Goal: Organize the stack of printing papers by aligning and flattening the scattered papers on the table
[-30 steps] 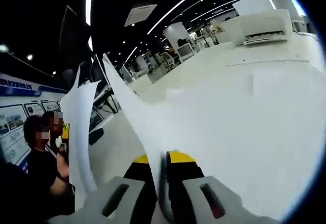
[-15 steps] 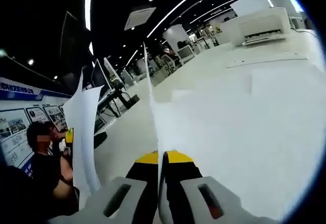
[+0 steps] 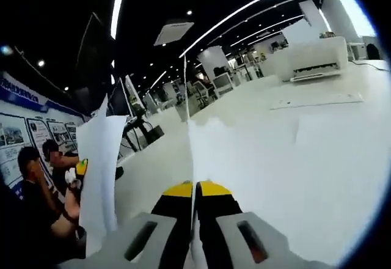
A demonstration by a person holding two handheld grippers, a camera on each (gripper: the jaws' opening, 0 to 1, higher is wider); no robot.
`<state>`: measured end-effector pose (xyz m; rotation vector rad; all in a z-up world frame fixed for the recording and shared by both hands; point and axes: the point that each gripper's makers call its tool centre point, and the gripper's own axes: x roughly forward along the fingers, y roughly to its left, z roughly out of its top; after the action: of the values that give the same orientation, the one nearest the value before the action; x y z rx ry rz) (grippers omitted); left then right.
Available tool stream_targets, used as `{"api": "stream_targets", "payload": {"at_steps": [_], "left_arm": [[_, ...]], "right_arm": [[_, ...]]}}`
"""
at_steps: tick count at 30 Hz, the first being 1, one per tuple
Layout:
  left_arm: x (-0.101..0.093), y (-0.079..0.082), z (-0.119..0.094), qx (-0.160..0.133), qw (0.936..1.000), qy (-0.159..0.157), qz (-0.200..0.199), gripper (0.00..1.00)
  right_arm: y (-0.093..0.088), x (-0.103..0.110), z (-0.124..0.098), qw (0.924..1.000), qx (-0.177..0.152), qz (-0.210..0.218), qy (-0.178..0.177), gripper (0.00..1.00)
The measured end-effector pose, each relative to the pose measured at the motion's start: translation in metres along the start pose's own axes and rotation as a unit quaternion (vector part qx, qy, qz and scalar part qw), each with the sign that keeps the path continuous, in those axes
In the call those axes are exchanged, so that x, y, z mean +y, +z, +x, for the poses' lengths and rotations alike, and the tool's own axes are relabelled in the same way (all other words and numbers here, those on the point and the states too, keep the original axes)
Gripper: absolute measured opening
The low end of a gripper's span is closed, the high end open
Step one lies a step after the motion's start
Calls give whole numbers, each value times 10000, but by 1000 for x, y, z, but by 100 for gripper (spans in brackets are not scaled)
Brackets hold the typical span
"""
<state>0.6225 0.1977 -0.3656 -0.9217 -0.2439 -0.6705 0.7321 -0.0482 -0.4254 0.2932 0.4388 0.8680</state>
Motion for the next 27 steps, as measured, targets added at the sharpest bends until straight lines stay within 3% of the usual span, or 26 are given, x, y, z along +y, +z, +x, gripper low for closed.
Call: {"api": "stream_targets", "payload": {"at_steps": [2, 6, 11, 18, 23, 27], "left_arm": [[-1, -1, 0, 2, 10000, 4, 5, 6], [-1, -1, 0, 4, 10000, 9, 3, 6], [-2, -2, 0, 7, 10000, 12, 0, 6], [-1, -2, 0, 6, 10000, 10, -18, 6], [-1, -2, 0, 25, 10000, 15, -3, 6], [-1, -2, 1, 15, 10000, 19, -5, 6]], "right_arm": [[14, 1, -5, 9994, -238, -240, -108, 0], [36, 11, -15, 9985, -371, -389, -95, 0], [58, 19, -25, 9951, -366, -890, -245, 0], [85, 32, -44, 9909, -444, -1228, -340, 0], [102, 36, -48, 9841, -257, -1694, -464, 0], [103, 40, -53, 9753, -74, -2115, -638, 0]]}}
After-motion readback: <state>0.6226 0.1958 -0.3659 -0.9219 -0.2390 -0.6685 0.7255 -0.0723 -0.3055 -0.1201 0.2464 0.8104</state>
